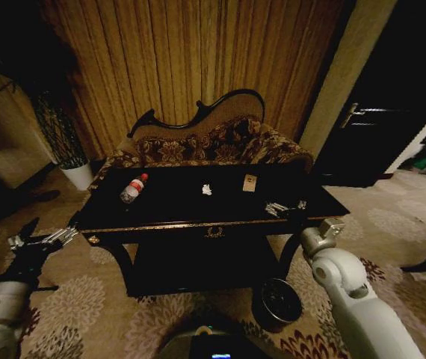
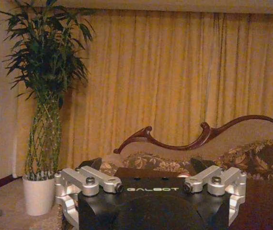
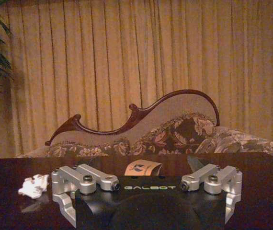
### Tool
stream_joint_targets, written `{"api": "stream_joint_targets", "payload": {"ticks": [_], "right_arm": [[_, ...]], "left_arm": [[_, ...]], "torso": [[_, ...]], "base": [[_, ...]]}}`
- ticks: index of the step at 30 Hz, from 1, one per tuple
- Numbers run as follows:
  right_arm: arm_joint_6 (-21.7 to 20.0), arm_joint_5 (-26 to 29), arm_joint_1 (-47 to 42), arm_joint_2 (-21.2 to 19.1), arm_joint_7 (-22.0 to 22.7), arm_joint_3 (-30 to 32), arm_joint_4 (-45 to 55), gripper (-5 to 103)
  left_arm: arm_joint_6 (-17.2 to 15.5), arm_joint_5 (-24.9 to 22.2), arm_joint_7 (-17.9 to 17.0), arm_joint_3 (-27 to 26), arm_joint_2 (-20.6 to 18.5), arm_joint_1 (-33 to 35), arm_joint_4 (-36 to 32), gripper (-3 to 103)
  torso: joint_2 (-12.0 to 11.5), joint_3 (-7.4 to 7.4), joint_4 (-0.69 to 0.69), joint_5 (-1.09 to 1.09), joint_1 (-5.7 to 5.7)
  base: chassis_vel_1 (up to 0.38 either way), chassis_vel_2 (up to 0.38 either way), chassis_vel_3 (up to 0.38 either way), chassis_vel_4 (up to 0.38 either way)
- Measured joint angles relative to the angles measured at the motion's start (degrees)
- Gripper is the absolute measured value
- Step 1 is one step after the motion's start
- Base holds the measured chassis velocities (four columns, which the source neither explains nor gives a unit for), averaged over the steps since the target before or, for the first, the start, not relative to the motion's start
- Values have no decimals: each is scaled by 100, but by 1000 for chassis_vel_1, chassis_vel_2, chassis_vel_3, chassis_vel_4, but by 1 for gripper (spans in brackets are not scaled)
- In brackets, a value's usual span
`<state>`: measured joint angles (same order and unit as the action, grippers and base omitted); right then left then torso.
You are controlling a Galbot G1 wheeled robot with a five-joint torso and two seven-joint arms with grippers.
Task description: Move to the front of the table and place the trash on the table into the trash bin.
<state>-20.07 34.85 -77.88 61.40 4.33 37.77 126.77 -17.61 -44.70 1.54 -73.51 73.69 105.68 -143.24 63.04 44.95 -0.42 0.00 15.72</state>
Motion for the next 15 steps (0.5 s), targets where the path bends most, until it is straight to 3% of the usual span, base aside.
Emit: {"api": "stream_joint_targets", "payload": {"ticks": [9, 15], "right_arm": [[-1, 7, 14, -20, 0, -51, -5, 100], [11, 320, 106, -92, 0, -148, -150, 100]], "left_arm": [[21, -8, 17, 8, 40, 16, 0, 100], [139, -73, 39, 11, 92, 51, 0, 100]], "torso": [[0, 0, 0, -1, 0], [-1, 0, 0, 0, 1]], "base": [[-68, 74, 71, -79], [-8, 19, 11, -19]]}}
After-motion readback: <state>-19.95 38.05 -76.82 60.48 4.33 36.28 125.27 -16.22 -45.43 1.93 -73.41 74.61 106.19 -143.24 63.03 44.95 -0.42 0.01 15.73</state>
